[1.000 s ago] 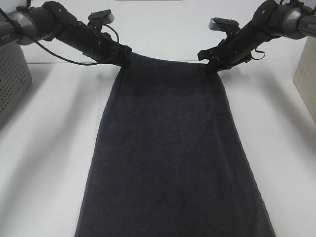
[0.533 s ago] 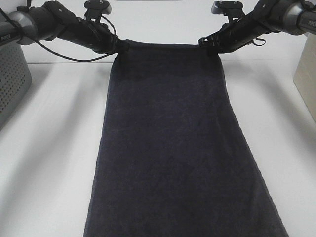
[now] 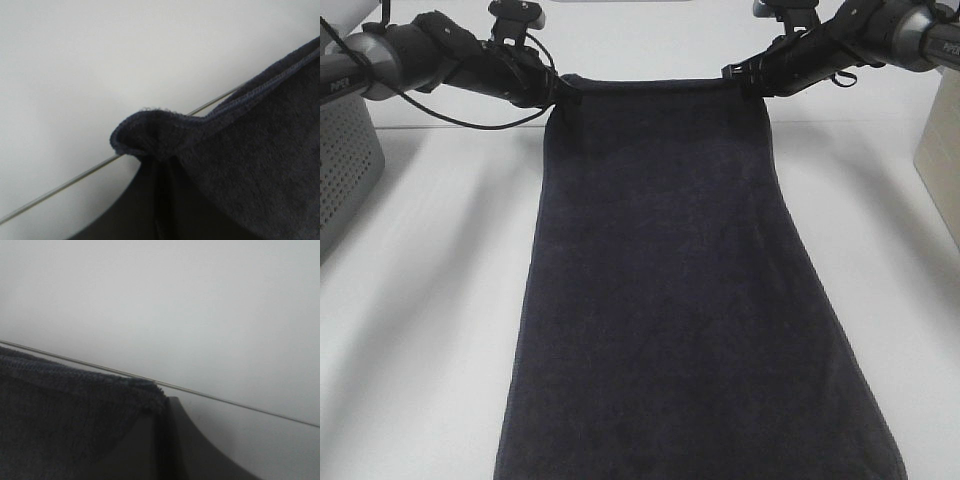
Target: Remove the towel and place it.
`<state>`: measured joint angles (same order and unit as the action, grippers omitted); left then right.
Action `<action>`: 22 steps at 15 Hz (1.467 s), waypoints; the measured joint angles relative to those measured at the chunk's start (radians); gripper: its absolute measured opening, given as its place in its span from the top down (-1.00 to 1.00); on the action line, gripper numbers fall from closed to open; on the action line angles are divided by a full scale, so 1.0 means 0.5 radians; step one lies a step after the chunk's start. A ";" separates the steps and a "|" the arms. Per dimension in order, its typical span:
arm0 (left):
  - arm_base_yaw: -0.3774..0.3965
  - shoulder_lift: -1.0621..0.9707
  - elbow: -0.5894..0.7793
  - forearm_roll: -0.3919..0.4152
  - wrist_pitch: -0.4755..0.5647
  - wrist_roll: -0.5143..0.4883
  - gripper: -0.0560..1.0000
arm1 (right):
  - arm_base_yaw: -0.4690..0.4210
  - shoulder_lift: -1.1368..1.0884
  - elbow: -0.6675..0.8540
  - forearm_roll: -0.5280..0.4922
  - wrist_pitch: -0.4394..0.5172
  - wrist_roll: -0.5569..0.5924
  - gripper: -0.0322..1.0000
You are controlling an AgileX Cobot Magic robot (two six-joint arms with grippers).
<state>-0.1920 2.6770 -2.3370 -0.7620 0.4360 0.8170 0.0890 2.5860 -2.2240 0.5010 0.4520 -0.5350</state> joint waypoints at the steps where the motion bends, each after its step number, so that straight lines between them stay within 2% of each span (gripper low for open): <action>1: 0.000 0.028 0.000 -0.004 -0.006 0.002 0.86 | 0.000 0.016 0.000 0.000 -0.006 0.000 0.92; 9: -0.006 0.146 0.000 -0.018 -0.188 0.004 0.86 | 0.000 0.152 0.000 0.096 -0.118 -0.002 0.92; 11: -0.006 0.154 0.000 -0.020 -0.208 0.004 0.78 | 0.002 0.170 0.000 0.116 -0.138 -0.004 0.84; 12: -0.006 0.156 0.000 -0.018 -0.234 0.018 0.64 | 0.002 0.178 0.000 0.124 -0.148 -0.010 0.73; 13: -0.006 0.160 0.000 -0.018 -0.292 0.032 0.40 | 0.002 0.182 0.000 0.124 -0.148 -0.018 0.53; 15: -0.002 0.168 0.000 -0.042 -0.434 0.032 -0.35 | 0.002 0.188 0.000 0.120 -0.128 -0.016 -0.10; 16: 0.000 0.172 0.000 -0.054 -0.462 0.032 -0.61 | 0.002 0.188 0.000 0.106 -0.128 -0.018 -0.32; 18: 0.004 0.172 0.000 -0.054 -0.464 0.032 -0.79 | 0.002 0.186 0.000 0.092 -0.116 -0.020 -0.47; 21: 0.004 0.172 0.000 -0.062 -0.454 0.032 -0.84 | -0.002 0.186 0.000 0.048 -0.004 -0.020 -0.52; 22: 0.004 0.172 0.000 -0.062 -0.382 0.032 -0.84 | -0.002 0.184 0.000 0.038 0.096 -0.020 -0.52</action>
<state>-0.1900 2.7630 -2.3370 -0.7930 0.2450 0.8330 0.0880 2.6780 -2.2240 0.5200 0.5000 -0.5450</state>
